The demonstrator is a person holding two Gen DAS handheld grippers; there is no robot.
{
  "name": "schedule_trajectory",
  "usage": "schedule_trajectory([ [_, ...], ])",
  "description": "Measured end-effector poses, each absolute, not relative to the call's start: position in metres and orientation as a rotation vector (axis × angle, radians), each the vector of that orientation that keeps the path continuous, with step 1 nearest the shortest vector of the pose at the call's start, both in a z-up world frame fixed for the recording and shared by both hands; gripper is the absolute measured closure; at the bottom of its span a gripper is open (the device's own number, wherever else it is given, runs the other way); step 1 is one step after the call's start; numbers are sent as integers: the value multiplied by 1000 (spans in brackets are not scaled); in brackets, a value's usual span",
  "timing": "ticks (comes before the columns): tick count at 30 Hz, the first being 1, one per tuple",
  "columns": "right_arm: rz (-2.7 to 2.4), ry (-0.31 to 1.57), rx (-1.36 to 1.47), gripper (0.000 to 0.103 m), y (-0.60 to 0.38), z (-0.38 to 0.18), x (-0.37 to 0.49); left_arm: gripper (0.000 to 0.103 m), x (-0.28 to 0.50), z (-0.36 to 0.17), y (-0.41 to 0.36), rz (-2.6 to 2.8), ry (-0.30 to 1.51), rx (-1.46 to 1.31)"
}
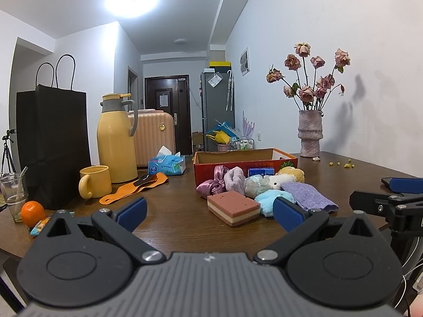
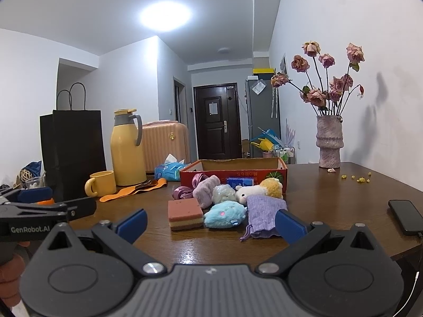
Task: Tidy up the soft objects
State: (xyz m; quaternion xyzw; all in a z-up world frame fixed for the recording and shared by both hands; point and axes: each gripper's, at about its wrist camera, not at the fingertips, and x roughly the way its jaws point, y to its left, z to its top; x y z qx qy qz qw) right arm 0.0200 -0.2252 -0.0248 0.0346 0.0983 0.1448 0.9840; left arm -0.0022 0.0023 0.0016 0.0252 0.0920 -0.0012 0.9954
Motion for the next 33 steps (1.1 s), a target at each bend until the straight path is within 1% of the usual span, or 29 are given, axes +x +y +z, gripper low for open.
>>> schedule_trajectory([
  [20, 288, 206, 76, 0, -226, -28, 21, 0, 6, -2, 1, 8, 194, 63],
  [25, 259, 197, 80, 0, -230, -28, 34, 0, 35, -6, 4, 18, 203, 84],
  [30, 209, 220, 38, 0, -240, -36, 71, 0, 80, -25, -6, -74, 311, 87],
  [33, 194, 276, 48, 0, -251, -45, 102, 0, 101, -40, -18, -129, 359, 77],
])
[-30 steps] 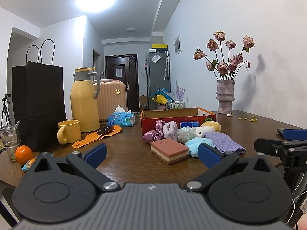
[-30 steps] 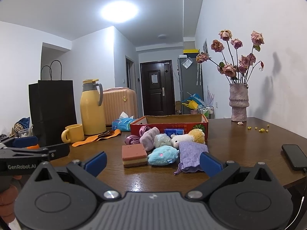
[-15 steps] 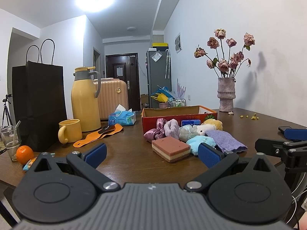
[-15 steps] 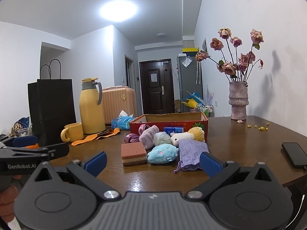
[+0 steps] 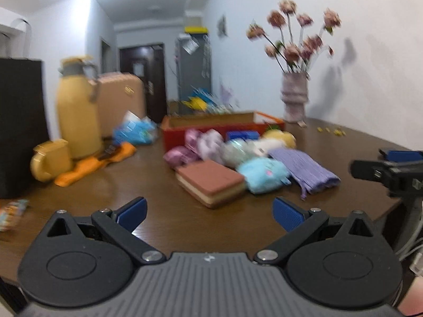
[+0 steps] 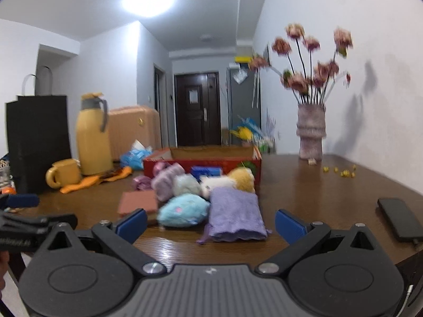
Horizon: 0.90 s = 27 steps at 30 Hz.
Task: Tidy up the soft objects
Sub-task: 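Move both grippers down toward the purple knit cloth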
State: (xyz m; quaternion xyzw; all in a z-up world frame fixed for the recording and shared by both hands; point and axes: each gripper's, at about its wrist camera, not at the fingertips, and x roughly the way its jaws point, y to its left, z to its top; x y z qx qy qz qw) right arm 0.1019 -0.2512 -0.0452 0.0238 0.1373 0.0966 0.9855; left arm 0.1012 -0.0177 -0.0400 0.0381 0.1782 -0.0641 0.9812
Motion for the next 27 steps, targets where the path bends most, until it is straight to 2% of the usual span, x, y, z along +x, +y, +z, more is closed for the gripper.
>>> schedule_trajectory([
  [3, 184, 341, 80, 2, -261, -56, 139, 0, 126, -50, -31, -166, 396, 73],
  [6, 193, 435, 82, 10, -260, -68, 182, 0, 146, -52, -39, -168, 411, 71],
  [9, 191, 489, 84, 21, -252, -80, 217, 0, 160, -49, -44, -160, 413, 67],
  [11, 158, 510, 48, 34, -247, -86, 233, 0, 165, -47, -47, -153, 405, 68],
  [14, 155, 526, -4, 44, -254, -93, 240, 0, 172, -47, -54, -150, 420, 79],
  [16, 138, 524, -51, 45, -270, -92, 237, 0, 176, -45, -62, -163, 420, 94],
  [19, 69, 519, -120, 40, -297, -85, 235, 0, 189, -35, -82, -221, 390, 103],
  [20, 43, 503, -115, 35, -307, -81, 233, 0, 195, -31, -89, -245, 384, 98],
  [22, -7, 486, -71, 33, -326, -74, 232, 1, 212, -23, -104, -303, 386, 74],
  [25, -11, 481, 79, 33, -351, -72, 235, 10, 248, -11, -128, -382, 400, 34],
  [27, 25, 496, 175, 33, -362, -77, 246, 20, 278, -10, -143, -421, 456, -4],
])
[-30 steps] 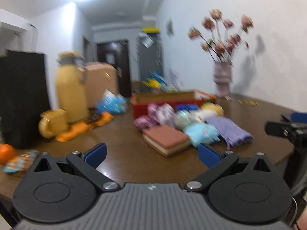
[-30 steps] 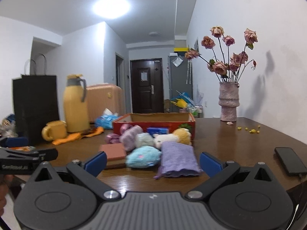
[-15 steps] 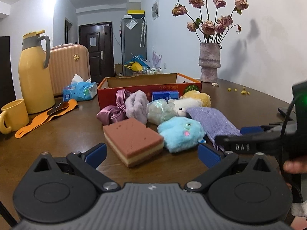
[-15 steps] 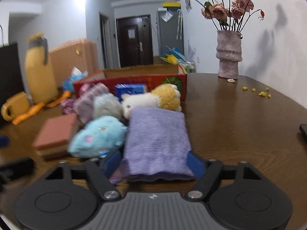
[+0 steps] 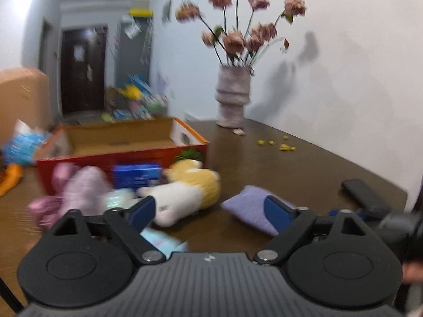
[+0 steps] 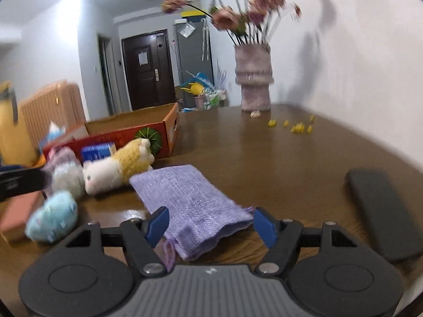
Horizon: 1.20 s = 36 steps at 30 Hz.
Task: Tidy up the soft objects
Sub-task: 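Move both grippers down toward the purple knit cloth, then close both grippers on the purple knit cloth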
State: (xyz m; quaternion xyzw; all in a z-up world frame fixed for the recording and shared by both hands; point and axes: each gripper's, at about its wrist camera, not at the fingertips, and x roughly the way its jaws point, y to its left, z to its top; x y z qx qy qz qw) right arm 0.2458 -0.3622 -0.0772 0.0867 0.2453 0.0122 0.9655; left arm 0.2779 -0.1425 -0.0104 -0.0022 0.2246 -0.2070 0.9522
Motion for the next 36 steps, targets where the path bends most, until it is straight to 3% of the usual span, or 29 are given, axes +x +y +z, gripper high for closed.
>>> schedule_trajectory([
  [3, 17, 520, 227, 35, -366, -85, 266, 31, 320, -18, -156, -405, 566, -47],
  [4, 21, 535, 254, 47, -368, -88, 273, 32, 328, -21, -157, -391, 578, -50],
  [5, 32, 546, 267, 67, -370, -90, 277, 35, 332, -23, -157, -377, 585, -51],
  [7, 43, 556, 223, 84, -366, -91, 282, 36, 331, -26, -155, -377, 602, -46],
  [10, 148, 570, 85, 96, -356, -91, 268, 35, 320, -29, -150, -423, 640, -18],
  [16, 259, 554, 13, 87, -362, -89, 248, 38, 294, -45, -163, -444, 660, -8],
  [18, 224, 525, 60, 81, -368, -84, 246, 53, 294, -48, -168, -447, 677, -5],
  [22, 170, 533, 219, 51, -377, -78, 241, 51, 287, -37, -160, -458, 683, -65],
  [23, 162, 539, 267, 48, -378, -80, 237, 49, 284, -33, -160, -457, 660, -55],
  [26, 133, 549, 299, 48, -373, -89, 236, 35, 284, -20, -167, -408, 546, 37],
  [28, 100, 549, 251, 50, -365, -95, 239, 34, 302, -24, -178, -438, 564, 91],
  [31, 81, 541, 260, 57, -366, -97, 245, 49, 324, -39, -184, -477, 674, 44],
  [33, 72, 538, 290, 62, -370, -98, 251, 68, 321, -37, -182, -520, 715, -2],
  [36, 72, 536, 334, 64, -376, -97, 254, 68, 310, -38, -178, -559, 748, -35],
])
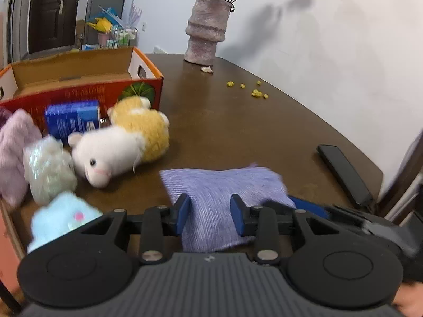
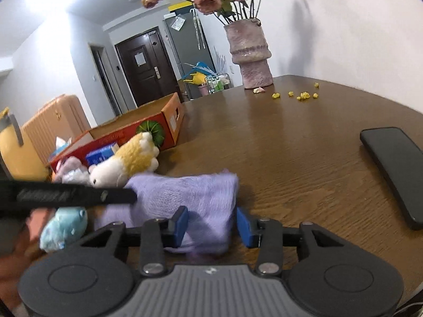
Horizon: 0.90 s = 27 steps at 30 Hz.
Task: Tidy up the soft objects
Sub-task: 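Close both grippers on the purple knit cloth, then carry the purple cloth into the cardboard box and open both grippers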
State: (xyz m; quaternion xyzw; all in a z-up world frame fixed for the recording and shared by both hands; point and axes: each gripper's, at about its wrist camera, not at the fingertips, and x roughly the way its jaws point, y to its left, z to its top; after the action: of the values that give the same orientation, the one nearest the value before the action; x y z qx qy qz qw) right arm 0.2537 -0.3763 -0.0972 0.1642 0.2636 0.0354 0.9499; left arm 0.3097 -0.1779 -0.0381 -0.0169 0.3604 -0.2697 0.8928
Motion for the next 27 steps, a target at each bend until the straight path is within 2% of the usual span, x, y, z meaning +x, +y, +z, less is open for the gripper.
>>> schedule_trajectory([
  [2, 77, 541, 337, 77, -377, -99, 257, 66, 308, -45, -175, -534, 751, -32],
  [5, 85, 541, 297, 86, -372, -100, 261, 47, 307, -47, -163, -479, 745, -92],
  [7, 79, 543, 254, 91, -366, -99, 261, 48, 306, -48, -155, -484, 732, -108],
  [8, 73, 543, 240, 94, -365, -99, 260, 57, 306, -50, -153, -488, 738, -112],
  [9, 70, 544, 236, 94, -364, -98, 259, 81, 306, -52, -151, -499, 744, -124],
  [10, 74, 546, 240, 96, -363, -98, 259, 92, 307, -52, -149, -515, 747, -139],
  [15, 73, 521, 259, 100, -361, -89, 255, 94, 300, -36, -147, -549, 696, -142],
  [20, 151, 438, 246, 101, -349, -45, 267, 95, 318, 17, -117, -567, 554, -194],
  [24, 274, 397, 204, 101, -324, 3, 330, 95, 384, 55, -77, -505, 553, -217],
  [27, 368, 459, 210, 101, -291, 27, 418, 95, 456, 66, -49, -432, 605, -191],
])
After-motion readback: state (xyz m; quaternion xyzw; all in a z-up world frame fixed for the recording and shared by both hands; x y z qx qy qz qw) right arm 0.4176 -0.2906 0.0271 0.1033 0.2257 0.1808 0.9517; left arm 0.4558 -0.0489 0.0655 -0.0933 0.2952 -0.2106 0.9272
